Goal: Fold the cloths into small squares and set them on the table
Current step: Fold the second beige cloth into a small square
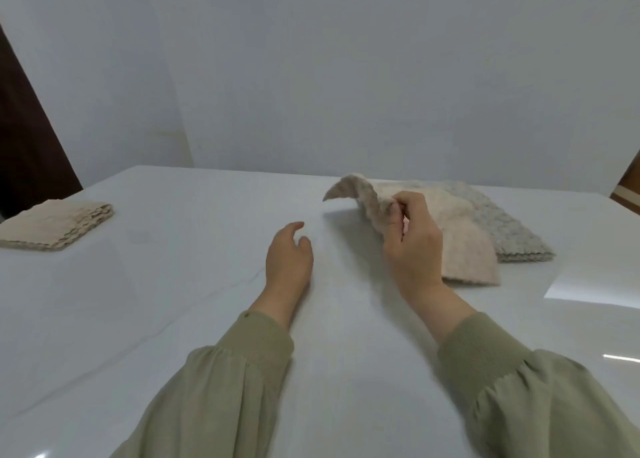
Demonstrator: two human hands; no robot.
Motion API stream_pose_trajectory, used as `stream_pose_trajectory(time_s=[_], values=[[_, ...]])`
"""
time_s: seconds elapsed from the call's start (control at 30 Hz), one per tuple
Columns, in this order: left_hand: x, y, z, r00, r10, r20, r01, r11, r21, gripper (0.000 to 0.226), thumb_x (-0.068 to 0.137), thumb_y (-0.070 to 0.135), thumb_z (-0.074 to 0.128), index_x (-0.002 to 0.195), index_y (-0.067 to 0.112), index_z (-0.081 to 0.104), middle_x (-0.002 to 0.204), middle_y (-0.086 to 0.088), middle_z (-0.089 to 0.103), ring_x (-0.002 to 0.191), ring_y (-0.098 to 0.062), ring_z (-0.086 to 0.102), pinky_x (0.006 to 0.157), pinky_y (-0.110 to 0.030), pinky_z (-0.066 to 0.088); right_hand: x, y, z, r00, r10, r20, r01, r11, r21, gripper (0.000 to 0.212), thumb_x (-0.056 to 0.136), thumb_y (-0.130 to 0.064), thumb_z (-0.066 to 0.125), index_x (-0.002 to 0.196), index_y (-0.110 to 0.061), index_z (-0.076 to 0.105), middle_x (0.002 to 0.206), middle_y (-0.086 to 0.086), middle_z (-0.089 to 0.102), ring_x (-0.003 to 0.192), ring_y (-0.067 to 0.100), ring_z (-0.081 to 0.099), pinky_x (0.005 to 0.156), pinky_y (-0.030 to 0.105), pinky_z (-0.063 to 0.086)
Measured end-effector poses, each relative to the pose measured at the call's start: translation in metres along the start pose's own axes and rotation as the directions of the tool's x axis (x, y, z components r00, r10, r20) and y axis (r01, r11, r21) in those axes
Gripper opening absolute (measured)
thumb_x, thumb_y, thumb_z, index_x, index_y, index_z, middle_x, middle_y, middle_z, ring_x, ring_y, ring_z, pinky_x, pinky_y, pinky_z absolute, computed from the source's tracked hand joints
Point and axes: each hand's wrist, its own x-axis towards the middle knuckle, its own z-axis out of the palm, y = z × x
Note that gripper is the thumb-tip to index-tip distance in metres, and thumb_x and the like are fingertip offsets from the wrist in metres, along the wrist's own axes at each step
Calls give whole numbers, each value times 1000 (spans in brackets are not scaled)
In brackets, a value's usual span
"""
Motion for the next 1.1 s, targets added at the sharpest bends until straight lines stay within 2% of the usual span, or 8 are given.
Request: stream_pose_trajectory(time_s=[0.1, 0.2, 0.4, 0.5, 0.63, 0.77, 0.87, 1.1], values=[[-6, 1, -11, 998, -39, -56, 30, 990, -141, 41, 97, 13, 34, 137, 18, 43, 141, 2, 45, 128, -13, 41, 100, -20, 30, -11, 11, -3, 947, 183, 264, -90, 939, -331, 31, 92, -27, 51, 116, -8, 54, 111, 7, 60, 108, 24, 52, 96, 33, 37], [-14, 1, -16, 999, -35, -31, 27, 975, -221, 39, 99, 21, 34, 137, 22, 43, 139, 7, 45, 120, -6, 42, 97, -21, 30, -18, 32, -9, 717, 460, 525, 26, 734, -679, 56, 89, -51, 46, 133, -16, 44, 141, 3, 43, 136, 26, 28, 110, 54, 14], [-27, -7, -21, 961, 142, 236, -136, 990, -42, 41, 97, 30, 47, 137, 24, 44, 139, 8, 43, 131, -8, 36, 105, -21, 26, -19, 16, 2, 821, 285, 494, 65, 814, -577, 11, 89, -18, 55, 88, -15, 65, 100, 1, 66, 113, 23, 48, 113, 54, 13], [-29, -8, -22, 940, 233, 248, -243, 970, 9, 44, 94, 30, 53, 137, 23, 44, 141, 6, 43, 131, -8, 34, 106, -20, 24, -27, -1, 4, 937, 18, 348, 73, 967, -246, 3, 86, -7, 59, 85, -9, 61, 85, 6, 64, 89, 19, 52, 97, 43, 41], [-30, -11, -31, 942, 255, 218, -269, 963, 34, 39, 96, 28, 49, 135, 20, 48, 137, 6, 48, 129, -9, 38, 107, -23, 28, -43, -23, 7, 736, 137, 663, -23, 984, -178, 12, 93, -19, 51, 96, -13, 61, 89, 4, 66, 87, 24, 56, 88, 36, 41], [-32, -15, -42, 880, 239, 410, -288, 956, 63, 36, 95, 33, 51, 127, 20, 56, 127, 4, 58, 118, -10, 51, 102, -31, 39, -44, -25, -5, 860, 105, 499, 63, 949, -308, 18, 92, -19, 47, 97, -12, 63, 90, 5, 67, 90, 23, 57, 109, 41, 25], [-34, -17, -45, 790, 265, 553, -461, 851, 250, 37, 87, 38, 61, 119, 19, 60, 124, 5, 57, 118, -15, 48, 101, -36, 37, -51, -20, -9, 754, 271, 598, 88, 861, -501, 24, 95, -33, 40, 90, -17, 56, 89, 3, 63, 93, 24, 54, 101, 43, 31], [-31, -21, -62, 858, 279, 430, -482, 725, 492, 4, 89, 24, 51, 85, 22, 50, 91, 6, 50, 95, -20, 48, 77, -33, 42, -56, -23, -10, 765, 73, 640, 62, 980, -187, 33, 90, -32, 41, 109, -11, 59, 106, 4, 62, 104, 22, 53, 99, 43, 37]])
